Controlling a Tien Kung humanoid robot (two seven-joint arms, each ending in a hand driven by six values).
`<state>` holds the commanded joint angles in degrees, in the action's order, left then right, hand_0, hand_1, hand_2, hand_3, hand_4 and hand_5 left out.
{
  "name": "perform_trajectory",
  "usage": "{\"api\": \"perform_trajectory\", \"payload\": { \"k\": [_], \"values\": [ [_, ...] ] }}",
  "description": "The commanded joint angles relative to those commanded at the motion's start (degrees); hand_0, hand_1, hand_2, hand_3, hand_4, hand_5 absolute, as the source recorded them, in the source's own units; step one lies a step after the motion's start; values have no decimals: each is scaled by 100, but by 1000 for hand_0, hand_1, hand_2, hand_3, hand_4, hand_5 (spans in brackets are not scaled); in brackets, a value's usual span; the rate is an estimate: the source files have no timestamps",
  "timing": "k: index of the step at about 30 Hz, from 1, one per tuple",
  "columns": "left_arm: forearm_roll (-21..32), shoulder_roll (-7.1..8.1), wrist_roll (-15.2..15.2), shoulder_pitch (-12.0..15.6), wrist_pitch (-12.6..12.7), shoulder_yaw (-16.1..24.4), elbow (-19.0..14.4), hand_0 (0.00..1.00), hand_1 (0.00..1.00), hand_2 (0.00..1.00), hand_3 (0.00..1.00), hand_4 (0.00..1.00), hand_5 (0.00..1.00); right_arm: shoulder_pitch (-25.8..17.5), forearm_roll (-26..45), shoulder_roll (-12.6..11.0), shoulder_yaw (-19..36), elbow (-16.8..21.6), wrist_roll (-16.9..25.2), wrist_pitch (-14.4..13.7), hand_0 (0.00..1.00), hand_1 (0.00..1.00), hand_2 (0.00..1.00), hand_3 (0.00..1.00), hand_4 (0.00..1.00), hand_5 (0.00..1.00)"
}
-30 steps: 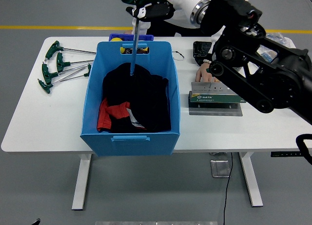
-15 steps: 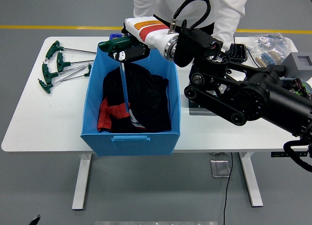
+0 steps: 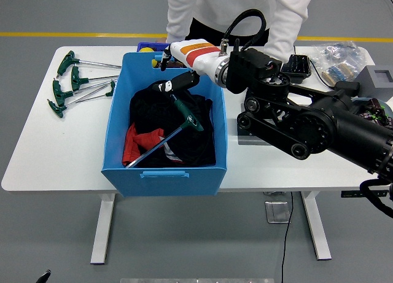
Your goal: Lift tool from toolbox,place it in box,lift tool from toolbox,place it in box
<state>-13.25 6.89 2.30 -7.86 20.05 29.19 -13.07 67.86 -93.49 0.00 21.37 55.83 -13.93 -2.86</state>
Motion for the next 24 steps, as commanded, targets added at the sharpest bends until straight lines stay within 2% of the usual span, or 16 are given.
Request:
{"api": "perform_trajectory", "payload": {
  "k": [7, 9, 13, 19, 21, 24],
  "values": [
    [62, -3, 16, 6, 4, -37, 0, 688, 630, 682, 698, 737, 629, -74, -239, -96, 126, -69, 9, 10, 680, 702, 743, 619, 877, 646],
    [77, -2, 21, 8, 3, -49, 1, 688, 627, 682, 697, 738, 630, -103, -395, -204, 192, -98, 4, 11, 686, 700, 745, 626, 913, 662],
    [80, -4, 21, 20, 1, -49, 5, 688, 627, 682, 697, 738, 630, -180, -625, -403, 319, -150, -7, 33, 686, 700, 745, 626, 913, 662],
    [100, -11, 17, 43, 0, -64, 7, 688, 627, 682, 699, 737, 629, -443, -1095, -751, 697, -355, -113, 318, 693, 707, 749, 633, 926, 665],
    [101, -13, 14, 54, 0, -64, 9, 688, 627, 681, 697, 737, 629, -560, -1241, -895, 829, -407, -119, 458, 728, 729, 776, 652, 960, 686],
    [90, -17, 3, 73, -2, -56, 11, 688, 627, 681, 697, 737, 629, -730, -1371, -1095, 977, -485, -115, 692, 728, 729, 776, 652, 960, 686]
  ]
}}
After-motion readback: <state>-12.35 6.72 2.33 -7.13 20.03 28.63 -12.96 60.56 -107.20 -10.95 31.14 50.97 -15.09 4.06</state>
